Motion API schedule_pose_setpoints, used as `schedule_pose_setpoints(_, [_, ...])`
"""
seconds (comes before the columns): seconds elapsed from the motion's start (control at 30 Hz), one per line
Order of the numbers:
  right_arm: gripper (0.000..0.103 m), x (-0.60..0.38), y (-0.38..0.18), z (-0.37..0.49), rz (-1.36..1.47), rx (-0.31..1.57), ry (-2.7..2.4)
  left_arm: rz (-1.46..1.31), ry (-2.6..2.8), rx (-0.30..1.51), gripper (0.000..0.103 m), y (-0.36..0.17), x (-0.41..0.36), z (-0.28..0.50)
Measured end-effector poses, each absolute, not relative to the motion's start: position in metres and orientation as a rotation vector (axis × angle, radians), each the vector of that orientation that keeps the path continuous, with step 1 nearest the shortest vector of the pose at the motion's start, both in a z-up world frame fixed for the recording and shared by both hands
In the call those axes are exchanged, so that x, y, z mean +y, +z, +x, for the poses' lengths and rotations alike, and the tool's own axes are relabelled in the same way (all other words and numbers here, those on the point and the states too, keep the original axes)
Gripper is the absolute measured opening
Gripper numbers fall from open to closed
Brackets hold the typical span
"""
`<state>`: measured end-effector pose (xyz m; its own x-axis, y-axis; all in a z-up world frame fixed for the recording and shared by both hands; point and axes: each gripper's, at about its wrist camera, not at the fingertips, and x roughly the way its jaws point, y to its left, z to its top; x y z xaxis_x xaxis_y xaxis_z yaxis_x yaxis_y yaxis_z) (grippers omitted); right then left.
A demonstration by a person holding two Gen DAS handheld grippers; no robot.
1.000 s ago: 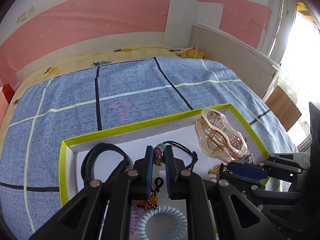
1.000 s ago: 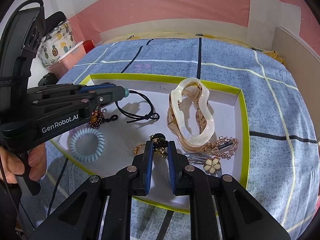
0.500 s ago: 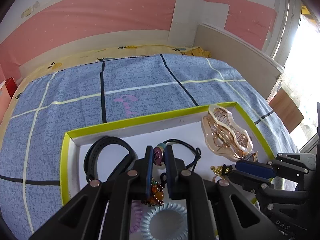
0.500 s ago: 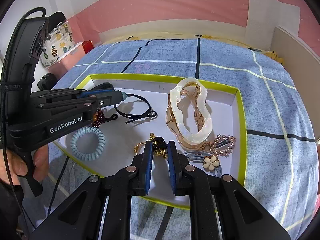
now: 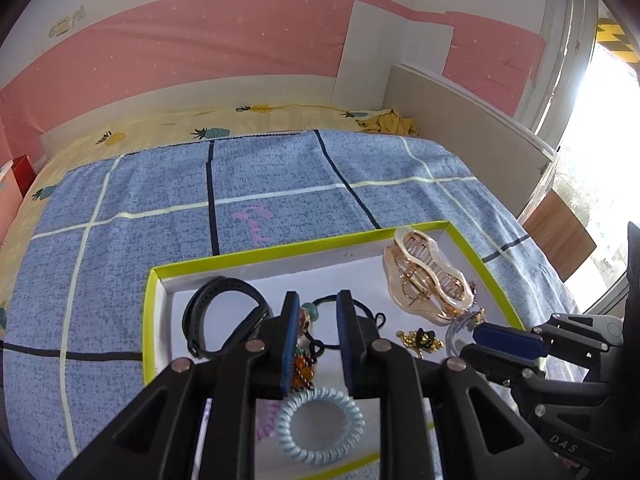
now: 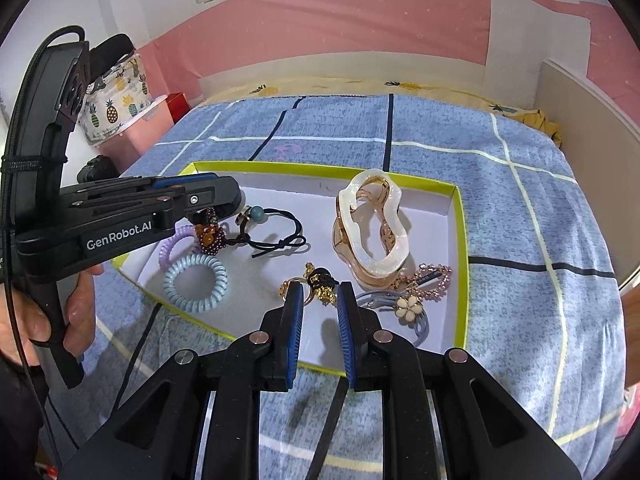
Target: Organize jewelry
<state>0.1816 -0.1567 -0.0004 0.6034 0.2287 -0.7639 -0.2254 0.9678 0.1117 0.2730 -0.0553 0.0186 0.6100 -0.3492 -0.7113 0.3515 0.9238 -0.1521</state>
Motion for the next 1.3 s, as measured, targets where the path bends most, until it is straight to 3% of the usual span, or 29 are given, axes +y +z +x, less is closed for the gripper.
schedule_pose_setpoints(0.57, [0.019,-0.16,0.044,0.11,0.025,0.78,0.269,0.009,-0.381,0.761,0.02,0.049,-0.037,0.189])
schedule_pose_setpoints(0.73, [0.038,-0.161,0.056,0.079,0.025,0.739,0.272,0.022,-0.362,0.753,0.02,0.055,-0.029,0.157])
schedule_pose_setpoints(0.8, [0.041,-0.161,0.06,0.066,0.025,0.724,0.275,0.02,-0.362,0.753,0.021,0.056,-0.027,0.146])
schedule_pose_setpoints(1.3, [0.042,-0.154,0.062,-0.004,-0.013,0.678,0.259,-0.02,-0.284,0.719,0.021,0.058,-0.005,0.073])
